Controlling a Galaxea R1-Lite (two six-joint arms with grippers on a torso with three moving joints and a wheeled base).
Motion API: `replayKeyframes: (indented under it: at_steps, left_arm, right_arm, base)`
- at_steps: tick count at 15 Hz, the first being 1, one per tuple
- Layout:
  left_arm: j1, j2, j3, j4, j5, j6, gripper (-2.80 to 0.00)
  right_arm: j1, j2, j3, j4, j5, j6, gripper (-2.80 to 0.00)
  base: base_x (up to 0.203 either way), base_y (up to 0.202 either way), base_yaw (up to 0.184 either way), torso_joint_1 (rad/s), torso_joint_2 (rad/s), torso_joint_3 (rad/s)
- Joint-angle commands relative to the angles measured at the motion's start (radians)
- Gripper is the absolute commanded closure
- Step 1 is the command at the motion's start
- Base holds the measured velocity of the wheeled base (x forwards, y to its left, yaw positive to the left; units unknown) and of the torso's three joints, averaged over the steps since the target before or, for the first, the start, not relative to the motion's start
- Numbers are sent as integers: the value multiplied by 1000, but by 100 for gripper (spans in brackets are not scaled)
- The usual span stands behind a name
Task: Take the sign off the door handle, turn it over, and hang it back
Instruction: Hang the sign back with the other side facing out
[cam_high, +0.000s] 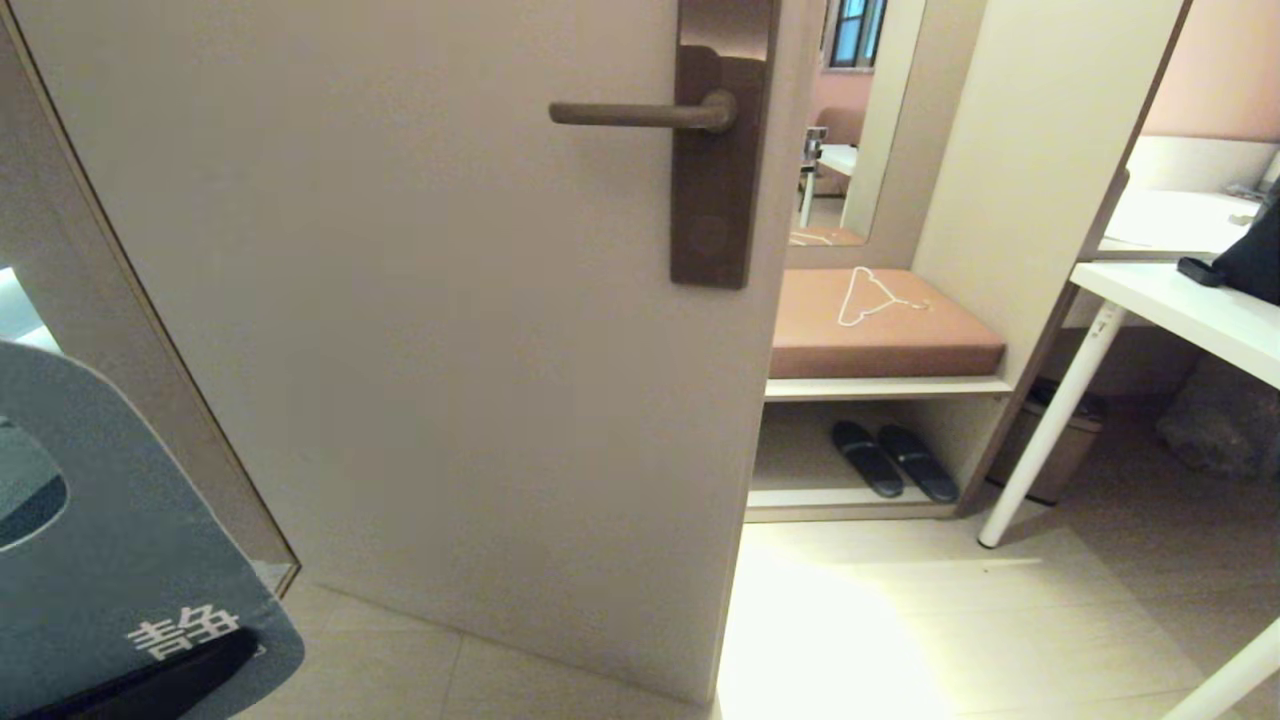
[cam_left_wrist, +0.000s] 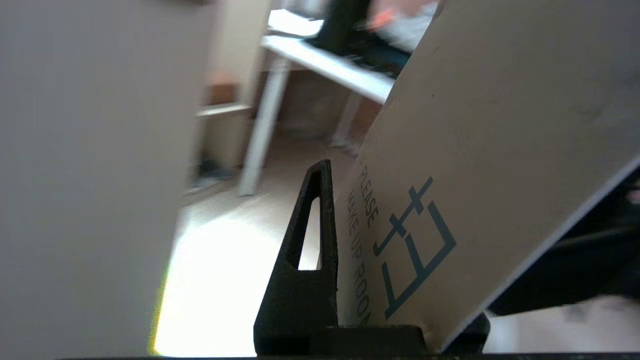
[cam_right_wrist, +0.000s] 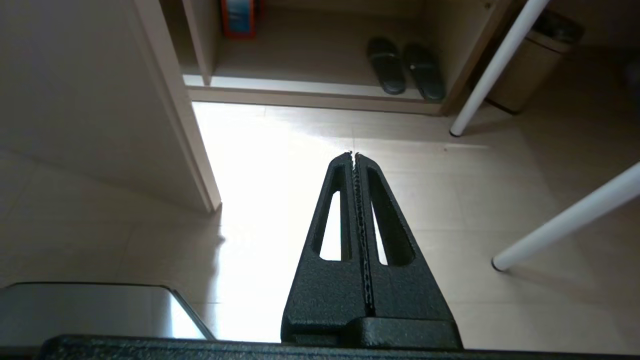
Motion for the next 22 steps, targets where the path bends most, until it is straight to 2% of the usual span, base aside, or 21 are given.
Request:
replayKeyframes:
  at_steps: [1, 6, 9, 13, 16, 18, 21, 22]
  left_arm:
    - [19, 2, -11, 8, -6, 22, 0]
    - [18, 46, -109, 120, -6, 34, 0]
    - [23, 87, -141, 118, 3, 41, 0]
    - [102, 163, -225, 117, 37, 39, 0]
    - [119, 235, -309, 116, 38, 43, 0]
    - [118, 279, -343, 116, 38, 71, 0]
    - [115, 359, -392, 116, 45, 164, 0]
    - [109, 389, -414, 116, 56, 176, 0]
  right_arm:
    - [23, -40, -1, 1, 0, 6, 0]
    - [51, -281, 1, -3, -1, 39, 0]
    - [51, -281, 1, -3, -3, 46, 0]
    - [51, -281, 1, -3, -3, 46, 0]
    - [51, -281, 1, -3, -3, 46, 0]
    - [51, -281, 1, -3, -3, 46, 0]
    - [51, -281, 1, -3, -3, 46, 0]
    - [51, -281, 1, -3, -3, 46, 0]
  base:
    - [0, 0, 0, 0, 0, 0]
    - [0, 0, 0, 0, 0, 0]
    - [0, 0, 0, 0, 0, 0]
    - [0, 0, 0, 0, 0, 0]
    - [0, 0, 0, 0, 0, 0]
    - [0, 0, 0, 0, 0, 0]
    - [0, 0, 0, 0, 0, 0]
    - [0, 0, 0, 0, 0, 0]
